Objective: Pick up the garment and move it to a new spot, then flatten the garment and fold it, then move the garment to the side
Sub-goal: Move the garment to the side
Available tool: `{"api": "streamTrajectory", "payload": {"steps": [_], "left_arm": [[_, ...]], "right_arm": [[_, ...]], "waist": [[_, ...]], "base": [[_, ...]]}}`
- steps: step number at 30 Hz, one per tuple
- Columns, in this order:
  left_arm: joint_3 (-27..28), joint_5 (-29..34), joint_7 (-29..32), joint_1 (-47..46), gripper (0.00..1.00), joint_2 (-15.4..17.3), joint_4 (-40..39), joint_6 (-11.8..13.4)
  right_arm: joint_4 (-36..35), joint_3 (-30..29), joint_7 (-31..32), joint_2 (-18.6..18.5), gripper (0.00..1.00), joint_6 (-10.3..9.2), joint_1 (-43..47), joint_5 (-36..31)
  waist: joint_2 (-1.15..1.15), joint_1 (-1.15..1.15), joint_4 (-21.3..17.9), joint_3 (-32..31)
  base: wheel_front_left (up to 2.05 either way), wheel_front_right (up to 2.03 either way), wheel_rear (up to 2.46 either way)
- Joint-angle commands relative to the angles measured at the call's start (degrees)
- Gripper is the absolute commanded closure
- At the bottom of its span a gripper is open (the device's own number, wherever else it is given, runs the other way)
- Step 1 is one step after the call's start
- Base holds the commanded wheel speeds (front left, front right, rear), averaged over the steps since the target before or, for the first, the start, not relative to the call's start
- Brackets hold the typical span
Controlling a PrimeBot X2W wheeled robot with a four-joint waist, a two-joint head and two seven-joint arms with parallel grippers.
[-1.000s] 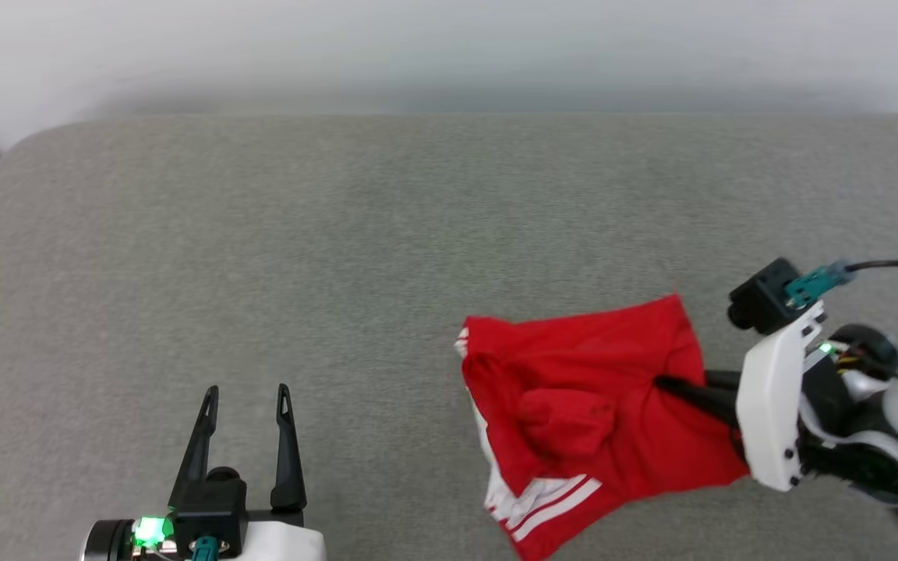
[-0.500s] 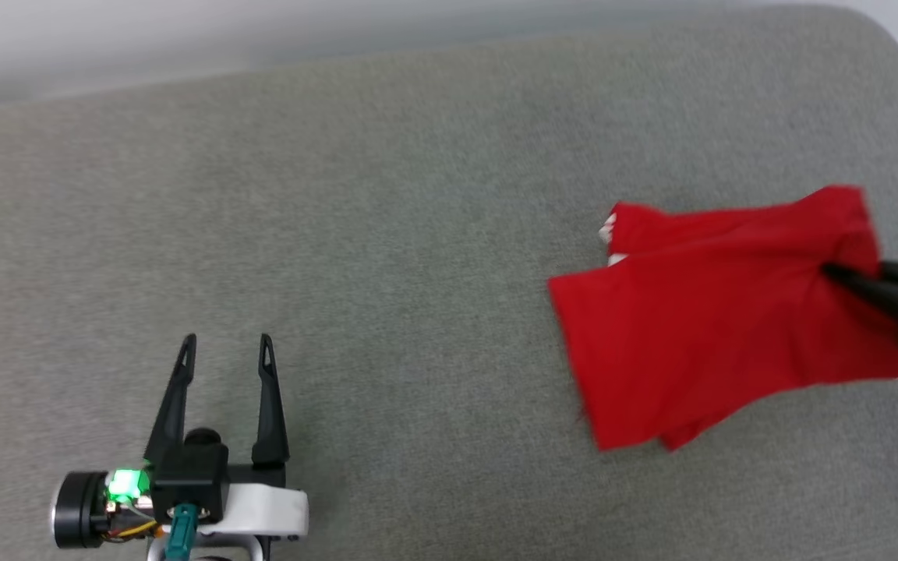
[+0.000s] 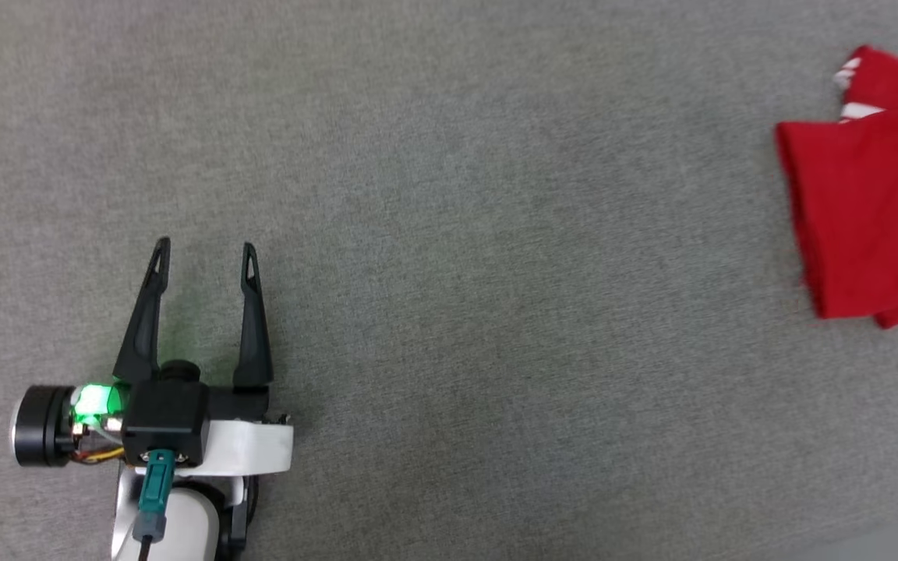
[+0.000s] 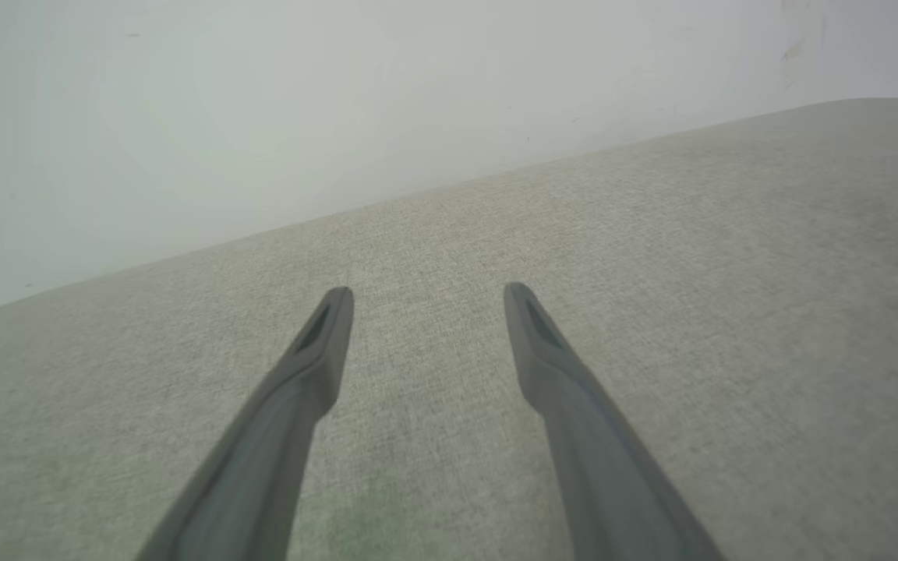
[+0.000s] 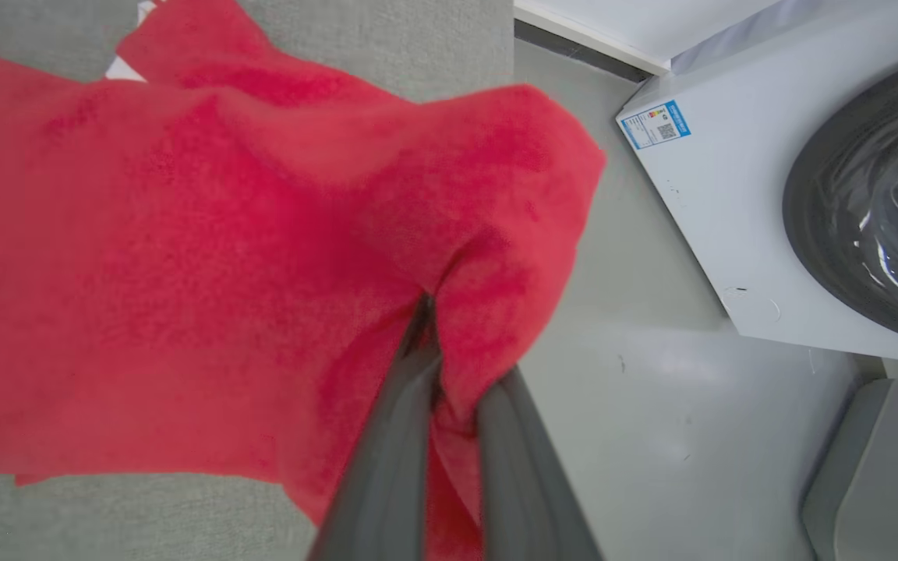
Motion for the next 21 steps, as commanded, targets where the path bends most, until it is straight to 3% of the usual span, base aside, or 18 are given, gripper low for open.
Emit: {"api": "streamTrajectory", "payload": {"steps": [1, 12, 13, 14, 15, 21], "left_arm": [[-0.2, 0.2, -0.1, -1.2, 0.00, 0.3, -0.4, -0.1], [-1.5, 0.0, -0.1, -1.8, 0.00, 1.4, -2.9, 2.1], [-1.6, -0.1, -0.1, -1.6, 0.00, 1.3, -2.7, 2.3], [-1.8, -0.2, -0.1, -1.4, 0.00, 1.2, -2.6, 2.4], [-2.0, -0.2, -0.1, -1.3, 0.00, 1.1, -2.5, 2.6], [-2.9, -0.8, -0.1, 0.2, 0.00, 0.3, -1.7, 3.5]], "right_arm": [[1.6, -0.6, -0.7, -0.3, 1.00, -0.06, -1.6, -1.4], [13.3, -4.6, -3.3, 5.2, 1.00, -0.06, -5.6, -6.4], [14.4, -5.0, -3.3, 5.7, 0.78, -0.07, -5.9, -6.8], [15.4, -5.3, -3.4, 6.0, 0.11, -0.07, -6.0, -7.6], [16.2, -5.1, -3.6, 6.1, 0.00, -0.07, -6.1, -8.7], [17.5, -5.9, -9.4, 7.9, 0.00, -0.06, -6.9, -14.0]], "waist": [[0.00, -0.01, 0.9, 2.5], [0.00, -0.01, 1.8, 5.5], [0.00, -0.01, 1.9, 5.1], [0.00, -0.01, 1.9, 4.6], [0.00, -0.01, 2.0, 4.0], [0.00, -0.01, 2.5, -0.9]], "base": [[0.00, 0.00, 0.00], [0.00, 0.00, 0.00], [0.00, 0.00, 0.00], [0.00, 0.00, 0.00], [0.00, 0.00, 0.00], [0.00, 0.00, 0.00]]}}
